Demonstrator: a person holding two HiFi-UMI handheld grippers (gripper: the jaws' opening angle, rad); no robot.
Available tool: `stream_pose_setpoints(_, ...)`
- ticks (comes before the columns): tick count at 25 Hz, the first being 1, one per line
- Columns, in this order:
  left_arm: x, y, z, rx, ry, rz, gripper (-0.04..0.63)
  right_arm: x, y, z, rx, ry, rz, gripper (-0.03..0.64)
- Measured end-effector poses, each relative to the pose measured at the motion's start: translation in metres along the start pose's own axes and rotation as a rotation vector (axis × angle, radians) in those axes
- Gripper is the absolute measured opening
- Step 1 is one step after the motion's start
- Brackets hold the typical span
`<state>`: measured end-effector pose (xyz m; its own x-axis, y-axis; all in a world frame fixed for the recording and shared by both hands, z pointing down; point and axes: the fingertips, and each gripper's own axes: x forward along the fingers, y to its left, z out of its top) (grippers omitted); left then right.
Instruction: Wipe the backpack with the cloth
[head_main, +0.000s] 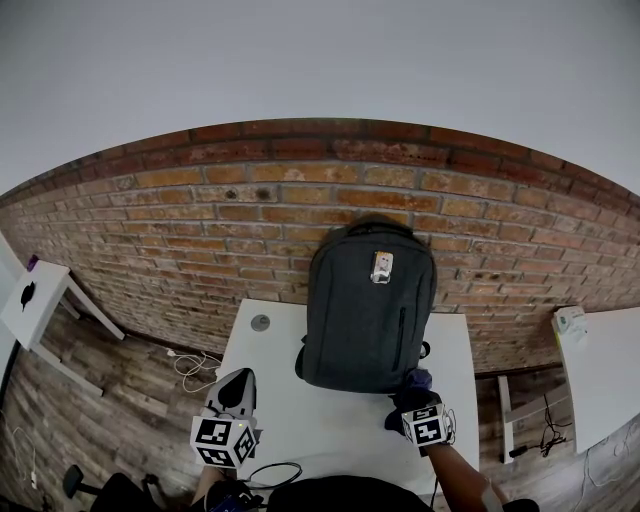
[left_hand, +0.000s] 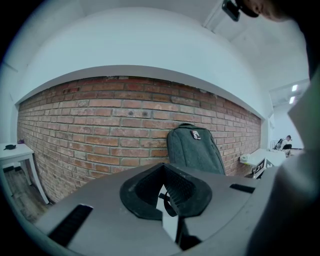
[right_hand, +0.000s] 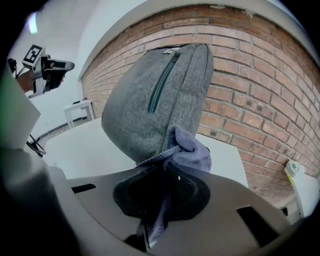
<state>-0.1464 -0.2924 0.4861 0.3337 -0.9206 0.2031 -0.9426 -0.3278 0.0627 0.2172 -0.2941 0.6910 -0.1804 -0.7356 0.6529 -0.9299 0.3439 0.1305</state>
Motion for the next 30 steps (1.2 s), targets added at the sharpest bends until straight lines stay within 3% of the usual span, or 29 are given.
stream_pose_setpoints(21,-0.002,0.004,-0.004,-0.01,0.005,0.012,-0.003,-0.025,-0.056,0.159,0.018,-0.287,-0.092,0.029)
stream_pose_setpoints(30,-0.003,0.008,-0.003,-0.015,-0.001,0.02,-0.002,-0.041,-0.087,0.249,-0.019,-0.432,-0.143,0.029)
